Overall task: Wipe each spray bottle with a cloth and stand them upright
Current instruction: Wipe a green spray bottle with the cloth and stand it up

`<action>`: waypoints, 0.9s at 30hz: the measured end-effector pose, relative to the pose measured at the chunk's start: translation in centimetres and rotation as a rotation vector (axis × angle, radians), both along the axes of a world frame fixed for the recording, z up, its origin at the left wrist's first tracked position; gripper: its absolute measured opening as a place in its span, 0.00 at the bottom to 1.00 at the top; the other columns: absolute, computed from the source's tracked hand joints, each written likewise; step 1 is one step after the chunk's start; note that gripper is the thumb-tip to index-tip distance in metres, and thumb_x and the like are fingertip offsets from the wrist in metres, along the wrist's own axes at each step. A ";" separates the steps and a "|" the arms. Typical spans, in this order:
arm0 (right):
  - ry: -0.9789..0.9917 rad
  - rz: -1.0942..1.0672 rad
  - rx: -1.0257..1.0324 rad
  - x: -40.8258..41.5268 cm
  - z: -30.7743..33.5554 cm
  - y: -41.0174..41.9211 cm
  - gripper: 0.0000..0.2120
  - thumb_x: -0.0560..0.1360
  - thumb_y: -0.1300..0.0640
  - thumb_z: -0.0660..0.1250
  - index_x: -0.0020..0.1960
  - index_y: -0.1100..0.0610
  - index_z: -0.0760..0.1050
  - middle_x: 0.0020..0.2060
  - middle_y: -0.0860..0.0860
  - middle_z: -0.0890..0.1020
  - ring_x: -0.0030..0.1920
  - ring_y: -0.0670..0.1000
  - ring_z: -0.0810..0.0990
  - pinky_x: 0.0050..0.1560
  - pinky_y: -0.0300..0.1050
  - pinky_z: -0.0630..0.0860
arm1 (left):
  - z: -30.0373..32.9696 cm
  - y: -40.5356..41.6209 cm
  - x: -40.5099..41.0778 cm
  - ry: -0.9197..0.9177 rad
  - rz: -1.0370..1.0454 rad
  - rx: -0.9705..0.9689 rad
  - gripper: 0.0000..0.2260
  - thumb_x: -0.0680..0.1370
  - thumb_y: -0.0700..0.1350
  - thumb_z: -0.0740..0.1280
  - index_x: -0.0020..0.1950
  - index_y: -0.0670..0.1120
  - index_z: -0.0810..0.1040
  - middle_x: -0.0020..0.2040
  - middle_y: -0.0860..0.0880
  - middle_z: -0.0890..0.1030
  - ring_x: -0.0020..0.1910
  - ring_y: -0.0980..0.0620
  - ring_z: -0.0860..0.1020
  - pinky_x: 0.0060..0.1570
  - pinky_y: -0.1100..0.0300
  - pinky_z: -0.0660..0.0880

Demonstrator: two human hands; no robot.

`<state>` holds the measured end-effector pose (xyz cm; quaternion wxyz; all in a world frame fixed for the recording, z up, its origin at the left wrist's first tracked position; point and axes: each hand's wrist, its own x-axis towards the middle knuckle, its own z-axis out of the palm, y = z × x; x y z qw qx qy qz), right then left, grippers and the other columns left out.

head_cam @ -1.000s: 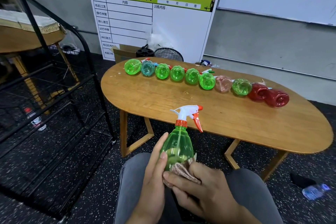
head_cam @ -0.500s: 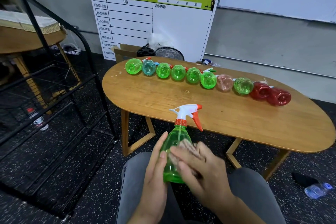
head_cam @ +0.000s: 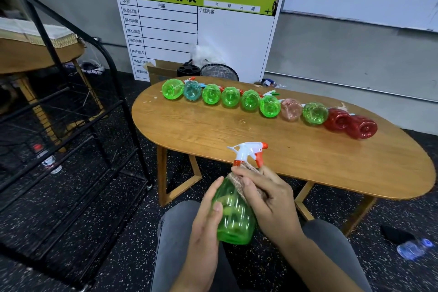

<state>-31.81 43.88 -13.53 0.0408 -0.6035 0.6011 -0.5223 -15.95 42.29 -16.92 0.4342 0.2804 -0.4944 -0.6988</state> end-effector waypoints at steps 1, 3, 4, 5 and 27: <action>-0.027 -0.002 0.006 0.3 -0.2 0.1 0.14 0.82 0.46 0.64 0.65 0.42 0.83 0.40 0.48 0.75 0.33 0.46 0.74 0.32 0.37 0.70 | 0.0 0.0 0.0 -0.001 0.000 -0.001 0.21 0.81 0.57 0.63 0.75 0.62 0.74 0.71 0.48 0.81 0.71 0.44 0.79 0.73 0.39 0.70; 0.000 0.002 0.002 1.0 -0.5 0.8 0.15 0.82 0.46 0.64 0.66 0.42 0.82 0.40 0.48 0.74 0.34 0.47 0.74 0.32 0.39 0.72 | 0.0 -0.1 0.0 -0.001 0.019 0.008 0.21 0.81 0.55 0.63 0.76 0.61 0.74 0.71 0.48 0.81 0.71 0.45 0.79 0.72 0.40 0.71; 0.053 0.015 -0.004 1.3 -0.7 1.4 0.15 0.82 0.46 0.64 0.67 0.42 0.81 0.41 0.47 0.73 0.34 0.46 0.73 0.32 0.38 0.71 | 0.1 -0.1 0.1 0.005 0.029 0.014 0.21 0.82 0.54 0.62 0.76 0.59 0.74 0.70 0.48 0.82 0.70 0.45 0.80 0.71 0.42 0.72; 0.124 0.044 -0.009 1.6 -0.9 2.0 0.15 0.83 0.47 0.65 0.67 0.42 0.81 0.41 0.45 0.72 0.34 0.44 0.72 0.31 0.36 0.70 | 0.2 -0.1 0.1 0.011 0.037 0.017 0.21 0.83 0.53 0.62 0.77 0.57 0.73 0.70 0.48 0.82 0.70 0.45 0.80 0.70 0.43 0.73; -0.222 0.036 0.004 0.1 0.8 0.6 0.13 0.83 0.49 0.65 0.64 0.45 0.84 0.39 0.49 0.77 0.36 0.46 0.73 0.38 0.35 0.70 | 0.8 0.5 0.1 0.007 -0.041 -0.058 0.36 0.74 0.60 0.79 0.79 0.59 0.69 0.72 0.46 0.79 0.72 0.44 0.78 0.67 0.48 0.78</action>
